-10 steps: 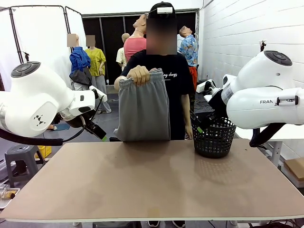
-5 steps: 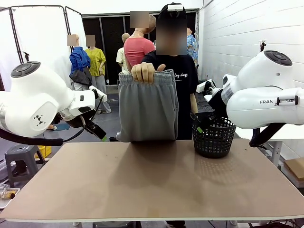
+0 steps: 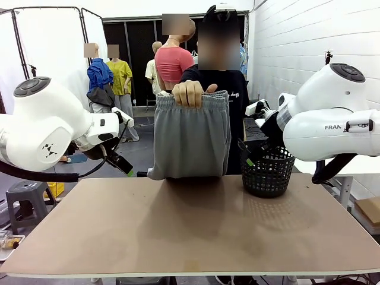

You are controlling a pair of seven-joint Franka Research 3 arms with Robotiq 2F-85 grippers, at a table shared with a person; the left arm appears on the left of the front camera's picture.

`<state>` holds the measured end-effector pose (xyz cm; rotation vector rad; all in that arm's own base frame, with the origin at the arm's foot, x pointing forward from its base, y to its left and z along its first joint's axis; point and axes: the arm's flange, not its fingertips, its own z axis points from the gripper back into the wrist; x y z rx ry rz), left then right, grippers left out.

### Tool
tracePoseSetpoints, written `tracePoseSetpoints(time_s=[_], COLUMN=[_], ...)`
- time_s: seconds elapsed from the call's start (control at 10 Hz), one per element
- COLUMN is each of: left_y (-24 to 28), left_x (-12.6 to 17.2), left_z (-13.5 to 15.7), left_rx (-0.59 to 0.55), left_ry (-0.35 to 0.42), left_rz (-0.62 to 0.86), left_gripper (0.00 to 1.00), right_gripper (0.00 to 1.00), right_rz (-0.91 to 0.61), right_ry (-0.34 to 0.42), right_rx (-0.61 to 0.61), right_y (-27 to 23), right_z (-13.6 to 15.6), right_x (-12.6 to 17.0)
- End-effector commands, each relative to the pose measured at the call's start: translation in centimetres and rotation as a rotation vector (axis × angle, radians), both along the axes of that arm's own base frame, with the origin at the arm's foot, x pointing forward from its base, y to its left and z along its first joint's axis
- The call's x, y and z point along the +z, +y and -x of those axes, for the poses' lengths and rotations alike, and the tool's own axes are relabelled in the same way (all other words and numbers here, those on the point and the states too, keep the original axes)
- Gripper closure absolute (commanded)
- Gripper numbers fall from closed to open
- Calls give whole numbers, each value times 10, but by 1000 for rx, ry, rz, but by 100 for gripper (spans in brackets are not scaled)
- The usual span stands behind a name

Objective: Fold the training pants.
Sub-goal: Grab both ends of the Training pants handed by a person.

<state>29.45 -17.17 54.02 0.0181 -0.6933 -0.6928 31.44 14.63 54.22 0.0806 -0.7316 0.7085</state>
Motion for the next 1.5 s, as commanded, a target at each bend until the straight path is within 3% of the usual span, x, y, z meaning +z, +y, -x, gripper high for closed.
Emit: tracePoseSetpoints(time_s=[0.0,0.5,1.0,1.2,1.4], left_y=[1,0,16,23,29], left_x=[1,0,18,18,12], left_z=[0,0,-5,-16,-36], left_rx=[-9,0,-408,-638,-794], left_ry=[-5,0,-18,-44,21], left_rz=[-5,0,-271,-352,-427], left_gripper=[0,0,0,0,0], right_gripper=[0,0,0,0,0], right_rz=[-3,0,233,343,457], right_ry=[1,0,-86,-133,-100], right_rx=[1,0,398,550,659], right_y=[0,0,-25,-35,-40], right_z=[0,0,-18,-29,-41], right_x=[0,0,10,5,-5])
